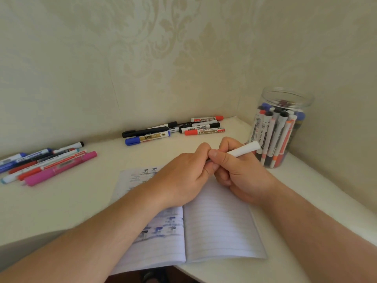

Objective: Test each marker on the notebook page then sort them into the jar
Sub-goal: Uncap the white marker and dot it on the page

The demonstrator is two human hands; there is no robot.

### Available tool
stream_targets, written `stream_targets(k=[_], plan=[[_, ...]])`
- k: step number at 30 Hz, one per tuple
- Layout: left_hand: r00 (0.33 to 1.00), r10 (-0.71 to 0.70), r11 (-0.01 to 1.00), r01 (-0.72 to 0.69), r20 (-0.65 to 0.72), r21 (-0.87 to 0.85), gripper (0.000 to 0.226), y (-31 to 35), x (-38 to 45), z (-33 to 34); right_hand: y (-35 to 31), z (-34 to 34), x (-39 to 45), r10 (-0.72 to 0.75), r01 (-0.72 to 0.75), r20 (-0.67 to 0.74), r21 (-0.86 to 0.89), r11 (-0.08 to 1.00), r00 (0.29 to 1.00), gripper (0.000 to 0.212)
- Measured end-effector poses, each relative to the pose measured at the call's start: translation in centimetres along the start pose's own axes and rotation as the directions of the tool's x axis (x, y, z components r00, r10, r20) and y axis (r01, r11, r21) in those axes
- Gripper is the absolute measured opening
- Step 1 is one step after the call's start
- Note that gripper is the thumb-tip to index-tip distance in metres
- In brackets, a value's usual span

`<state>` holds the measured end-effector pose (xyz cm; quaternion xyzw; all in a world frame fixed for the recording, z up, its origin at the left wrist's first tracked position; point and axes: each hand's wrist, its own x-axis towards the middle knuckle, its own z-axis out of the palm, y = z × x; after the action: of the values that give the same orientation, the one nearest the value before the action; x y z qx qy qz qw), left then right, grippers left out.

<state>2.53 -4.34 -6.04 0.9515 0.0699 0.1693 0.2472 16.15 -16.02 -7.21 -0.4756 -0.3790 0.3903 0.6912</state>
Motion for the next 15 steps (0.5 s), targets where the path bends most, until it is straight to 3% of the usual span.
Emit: stream_targets(k=[4,6,8,9,10,12,14,15], plan=[[0.998,0.029,0.999,-0.031,-0.062,-0.041,0.020,-0.6,0.2,-0.2,-0.5,-0.2,-0.2,0.034,-0.036,0.047,0.030,0.999,0.998,0.027],[0.984,0.052,0.995,-0.067,-0.173,-0.078,0.005,-1.4,0.6,-0.9,-1.4,-0.5,-0.2,0.109,-0.117,0.066,0.131,0.984,0.992,0.028],[0.944,0.101,0.994,-0.108,-0.315,-0.007,0.015,-1.9,0.9,-1.6,-2.3,-0.8,-0.1,0.232,-0.249,0.099,0.219,0.943,0.968,0.027],[0.925,0.110,0.994,-0.100,-0.363,0.046,0.019,-1.9,1.1,-2.0,-2.4,-0.8,-0.1,0.286,-0.308,0.129,0.221,0.925,0.950,0.014],[0.909,0.128,0.990,-0.095,-0.396,0.103,0.018,-1.8,1.3,-2.4,-2.4,-0.7,-0.2,0.323,-0.350,0.161,0.183,0.919,0.933,0.019],[0.882,0.212,0.967,-0.129,-0.421,0.218,0.019,-1.0,1.5,-2.8,-1.8,-0.7,-0.6,0.326,-0.351,0.242,0.071,0.933,0.914,0.054],[0.876,0.245,0.955,-0.144,-0.414,0.261,0.029,-0.4,1.5,-2.6,-1.4,-0.5,-0.8,0.257,-0.282,0.306,0.041,0.958,0.917,0.056],[0.891,0.201,0.972,-0.128,-0.407,0.199,0.034,-0.1,1.4,-2.5,-1.3,-0.6,-0.9,0.216,-0.246,0.295,0.067,0.967,0.931,0.053]])
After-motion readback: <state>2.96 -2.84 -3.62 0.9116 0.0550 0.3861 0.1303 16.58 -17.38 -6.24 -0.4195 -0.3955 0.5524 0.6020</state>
